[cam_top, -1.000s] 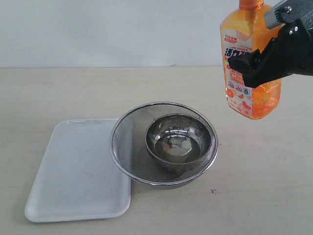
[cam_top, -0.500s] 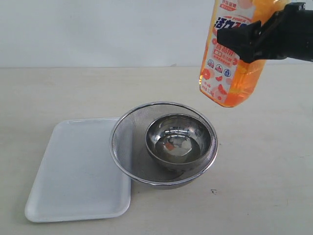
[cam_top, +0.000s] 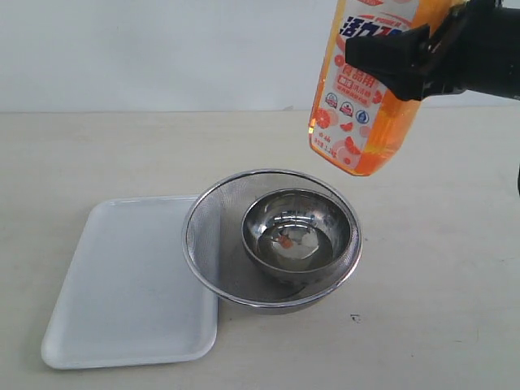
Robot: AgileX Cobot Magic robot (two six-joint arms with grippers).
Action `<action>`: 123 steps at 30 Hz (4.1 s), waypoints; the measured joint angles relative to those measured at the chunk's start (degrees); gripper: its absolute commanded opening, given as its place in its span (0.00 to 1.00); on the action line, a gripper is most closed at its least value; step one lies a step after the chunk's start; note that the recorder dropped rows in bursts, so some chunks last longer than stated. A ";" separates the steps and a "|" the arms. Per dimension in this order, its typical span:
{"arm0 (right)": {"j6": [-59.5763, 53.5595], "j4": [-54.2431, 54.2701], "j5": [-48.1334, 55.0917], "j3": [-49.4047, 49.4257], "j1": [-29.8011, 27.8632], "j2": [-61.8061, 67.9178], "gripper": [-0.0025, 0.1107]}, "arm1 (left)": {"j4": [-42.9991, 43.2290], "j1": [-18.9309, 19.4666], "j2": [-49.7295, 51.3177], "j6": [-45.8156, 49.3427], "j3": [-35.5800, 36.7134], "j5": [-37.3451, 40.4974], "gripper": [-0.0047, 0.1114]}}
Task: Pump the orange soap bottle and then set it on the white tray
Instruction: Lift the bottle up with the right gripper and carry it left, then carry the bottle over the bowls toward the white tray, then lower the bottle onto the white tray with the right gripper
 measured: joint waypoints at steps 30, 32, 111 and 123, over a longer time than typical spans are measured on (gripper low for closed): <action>-0.65 -2.94 8.35 -5.09 17.97 0.00 0.02 | 0.00 0.00 0.00 0.00 0.00 0.00 0.08; -0.65 -2.81 8.48 -5.09 18.45 0.00 0.02 | 0.00 0.00 0.00 0.00 0.00 0.00 0.08; 6.87 -9.68 17.45 -38.39 42.16 35.33 0.02 | 0.00 0.00 0.00 0.00 0.00 0.00 0.08; 2.96 -7.74 18.54 -38.63 42.16 38.46 0.02 | 0.00 0.00 0.00 0.00 0.00 3.04 0.08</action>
